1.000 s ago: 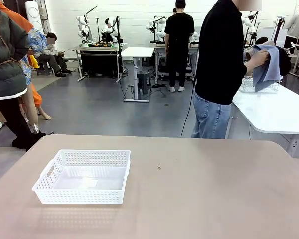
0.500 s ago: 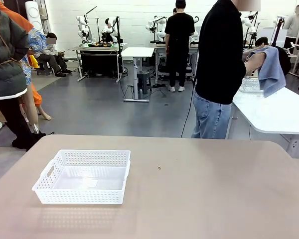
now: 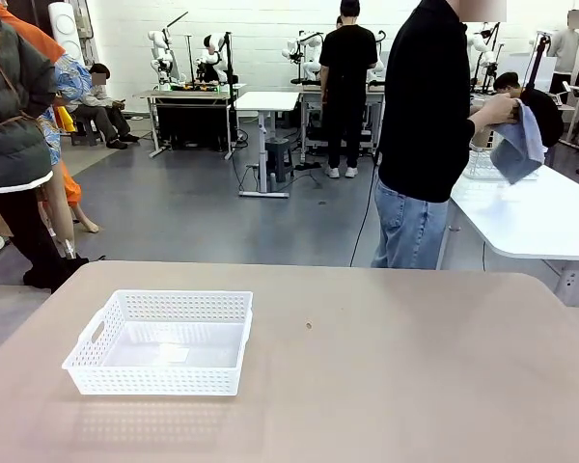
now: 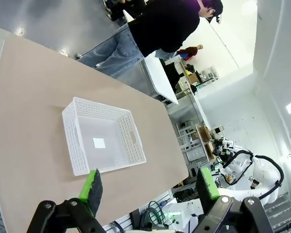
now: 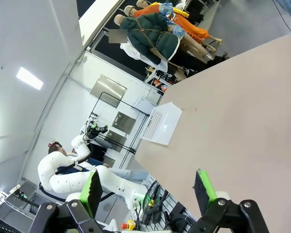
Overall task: Clean and organize the cups into the basket.
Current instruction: Pick up the Organizing basket and move it to the center of the table, then pick up the Reusable plastic cup from the right side of the table and place it inside the Organizing basket.
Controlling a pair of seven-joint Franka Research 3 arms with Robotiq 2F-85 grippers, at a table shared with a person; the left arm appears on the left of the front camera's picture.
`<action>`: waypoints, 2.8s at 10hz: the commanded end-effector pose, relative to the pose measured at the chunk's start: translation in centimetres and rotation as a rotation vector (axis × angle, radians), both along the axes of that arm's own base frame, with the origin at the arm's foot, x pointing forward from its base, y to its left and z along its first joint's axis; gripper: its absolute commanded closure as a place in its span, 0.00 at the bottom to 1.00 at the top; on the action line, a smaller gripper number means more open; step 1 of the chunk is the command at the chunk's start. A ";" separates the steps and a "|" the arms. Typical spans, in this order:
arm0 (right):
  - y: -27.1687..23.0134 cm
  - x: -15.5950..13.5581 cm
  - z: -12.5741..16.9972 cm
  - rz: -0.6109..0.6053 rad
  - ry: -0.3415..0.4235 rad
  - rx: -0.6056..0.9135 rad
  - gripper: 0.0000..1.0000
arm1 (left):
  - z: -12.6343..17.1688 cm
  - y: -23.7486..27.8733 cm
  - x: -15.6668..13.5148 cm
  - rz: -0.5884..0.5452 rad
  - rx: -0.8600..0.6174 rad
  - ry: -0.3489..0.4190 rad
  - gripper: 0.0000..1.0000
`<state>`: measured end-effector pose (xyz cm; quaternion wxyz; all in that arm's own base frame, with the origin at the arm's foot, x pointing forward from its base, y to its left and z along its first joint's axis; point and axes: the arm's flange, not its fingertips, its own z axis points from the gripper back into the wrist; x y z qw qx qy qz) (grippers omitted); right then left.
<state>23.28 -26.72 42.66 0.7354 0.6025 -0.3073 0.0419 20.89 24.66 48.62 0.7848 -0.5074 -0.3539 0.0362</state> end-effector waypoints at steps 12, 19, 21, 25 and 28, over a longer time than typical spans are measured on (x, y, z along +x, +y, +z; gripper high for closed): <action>-0.1 0.0 -0.1 -0.009 0.006 0.001 0.00 | 0.2 0.4 -0.2 -0.005 -0.004 -0.014 0.00; -0.1 0.0 -0.1 -0.009 0.006 0.001 0.00 | 0.2 0.4 -0.2 -0.005 -0.004 -0.014 0.00; -0.1 0.0 -0.1 -0.009 0.006 0.001 0.00 | 0.2 0.4 -0.2 -0.005 -0.004 -0.014 0.00; -0.1 0.0 -0.1 -0.009 0.006 0.001 0.00 | 0.2 0.4 -0.2 -0.005 -0.004 -0.014 0.00; -0.1 0.0 -0.1 -0.009 0.006 0.001 0.00 | 0.2 0.4 -0.2 -0.005 -0.004 -0.014 0.00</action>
